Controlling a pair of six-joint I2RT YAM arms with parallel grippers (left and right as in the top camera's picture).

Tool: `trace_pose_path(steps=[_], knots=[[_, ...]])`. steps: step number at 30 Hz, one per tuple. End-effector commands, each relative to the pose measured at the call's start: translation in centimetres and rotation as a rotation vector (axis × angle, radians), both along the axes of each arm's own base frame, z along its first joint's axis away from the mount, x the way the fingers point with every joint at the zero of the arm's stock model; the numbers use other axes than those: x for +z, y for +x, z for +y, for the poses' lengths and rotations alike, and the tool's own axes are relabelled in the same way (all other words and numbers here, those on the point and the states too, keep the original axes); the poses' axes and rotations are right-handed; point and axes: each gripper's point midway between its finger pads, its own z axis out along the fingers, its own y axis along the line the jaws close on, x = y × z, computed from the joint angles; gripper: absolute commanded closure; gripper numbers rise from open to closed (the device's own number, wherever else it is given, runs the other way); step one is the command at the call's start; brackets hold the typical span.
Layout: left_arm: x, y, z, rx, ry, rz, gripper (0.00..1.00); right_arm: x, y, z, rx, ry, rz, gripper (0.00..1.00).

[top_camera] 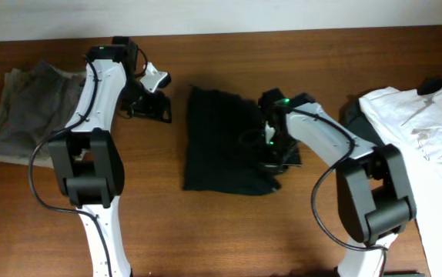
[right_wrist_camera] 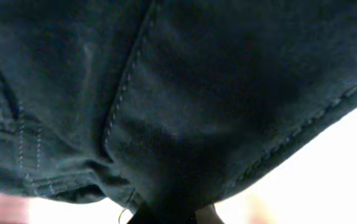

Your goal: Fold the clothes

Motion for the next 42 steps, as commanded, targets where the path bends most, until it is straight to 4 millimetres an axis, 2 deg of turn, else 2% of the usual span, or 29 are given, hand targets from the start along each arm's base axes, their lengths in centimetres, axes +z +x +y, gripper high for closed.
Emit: trace_pose_path(steps=[1, 2, 3, 5, 6, 8, 9, 10, 11, 13, 15, 16, 18, 20, 22, 23, 24, 25, 26, 28, 29, 31, 33, 35, 36, 38, 39, 41, 42], knots=[[2.7, 0.8, -1.2, -0.005, -0.074, -0.064, 0.32, 0.8, 0.3, -4.7, -0.021, -0.152, -0.022, 0.82], [3.4, 0.9, -3.0, -0.014, -0.172, -0.072, 0.31, 0.9, 0.4, -5.5, -0.034, -0.162, -0.022, 0.77], [4.4, 1.2, -5.0, -0.030, -0.278, -0.094, 0.29, 1.4, 0.7, -6.1, -0.035, -0.153, -0.038, 0.77], [5.6, 1.7, -7.5, -0.063, -0.382, -0.131, 0.29, 2.8, 1.3, -6.7, -0.032, -0.136, -0.088, 0.77], [5.9, 1.9, -9.1, -0.098, -0.409, -0.158, 0.39, 3.9, 1.5, -7.0, -0.039, -0.126, -0.127, 0.76], [5.6, 1.6, -12.6, -0.178, -0.410, -0.186, 0.72, 6.4, 1.8, -6.6, -0.057, -0.076, -0.203, 0.78], [4.9, 1.5, -13.8, -0.207, -0.397, -0.190, 0.88, 7.0, 1.9, -5.8, -0.060, -0.033, -0.225, 0.82], [3.9, 1.4, -14.7, -0.229, -0.372, -0.191, 0.95, 7.4, 2.2, -4.8, -0.062, 0.021, -0.241, 0.88], [2.0, 1.5, -15.4, -0.228, -0.315, -0.179, 1.00, 7.5, 2.9, -3.6, -0.060, 0.080, -0.266, 0.92], [-2.0, 1.8, -16.0, -0.212, -0.217, -0.150, 1.00, 6.6, 4.5, -1.9, -0.064, 0.154, -0.307, 0.95], [-5.6, 3.5, -14.5, -0.120, -0.091, -0.149, 1.00, 3.9, 5.2, -1.1, -0.145, 0.174, -0.278, 0.96], [-6.1, 4.6, -13.7, -0.085, -0.065, -0.175, 0.99, 2.2, 4.8, -0.7, -0.175, 0.188, -0.228, 0.96], [-4.8, 6.4, -12.7, -0.051, -0.078, -0.225, 0.90, -0.1, 3.4, -0.1, -0.215, 0.213, -0.131, 0.96], [-1.8, 8.7, -11.6, -0.021, -0.090, -0.295, 0.81, -2.1, 2.0, -0.1, -0.273, 0.197, -0.033, 0.96], [3.2, 10.7, -10.4, 0.007, -0.105, -0.380, 0.74, -2.6, 0.7, 0.6, -0.302, 0.194, 0.020, 0.96], [5.9, 10.9, -10.2, 0.010, -0.118, -0.409, 0.69, -2.5, 0.2, 1.3, -0.284, 0.198, 0.032, 0.96], [8.8, 10.2, -9.9, 0.011, -0.118, -0.414, 0.60, -2.3, -0.5, 2.4, -0.255, 0.211, 0.049, 0.96], [10.3, 9.1, -9.7, 0.011, -0.114, -0.396, 0.51, -2.1, -1.0, 3.5, -0.220, 0.219, 0.049, 0.96], [11.5, 7.4, -9.5, 0.009, -0.106, -0.358, 0.46, -1.8, -1.4, 4.4, -0.181, 0.225, 0.040, 0.96], [12.1, 3.7, -8.8, 0.011, -0.081, -0.235, 0.46, -0.6, -1.3, 5.4, -0.112, 0.203, -0.034, 0.96], [11.8, 2.4, -9.0, 0.013, -0.089, -0.172, 0.58, 0.5, -0.4, 5.1, -0.100, 0.181, -0.103, 0.96], [10.6, 1.0, -10.9, 0.014, -0.164, -0.069, 0.62, 3.6, 2.1, 3.2, -0.119, 0.134, -0.263, 0.96], [8.0, -0.5, -11.8, -0.006, -0.129, 0.026, 0.75, 6.2, 4.7, 0.6, -0.192, 0.127, -0.391, 0.96], [6.0, -2.2, -12.5, -0.039, -0.106, 0.105, 0.80, 6.8, 6.7, -1.1, -0.217, 0.143, -0.452, 0.96], [4.3, -3.3, -12.5, -0.051, -0.064, 0.159, 0.80, 6.5, 7.8, -1.4, -0.171, 0.186, -0.479, 0.96], [2.5, -5.2, -13.0, -0.072, -0.031, 0.240, 0.80, 5.4, 8.5, -1.2, -0.144, 0.218, -0.467, 0.96], [1.2, -6.7, -13.2, -0.087, -0.009, 0.299, 0.80, 4.1, 8.7, -1.1, -0.144, 0.215, -0.446, 0.96], [-2.1, -9.8, -11.6, -0.116, 0.130, 0.416, 0.84, 0.9, 9.1, 0.1, -0.144, 0.263, -0.384, 0.96], [-3.3, -10.4, -10.8, -0.119, 0.169, 0.439, 0.85, -0.4, 9.1, 0.5, -0.155, 0.284, -0.353, 0.96]])
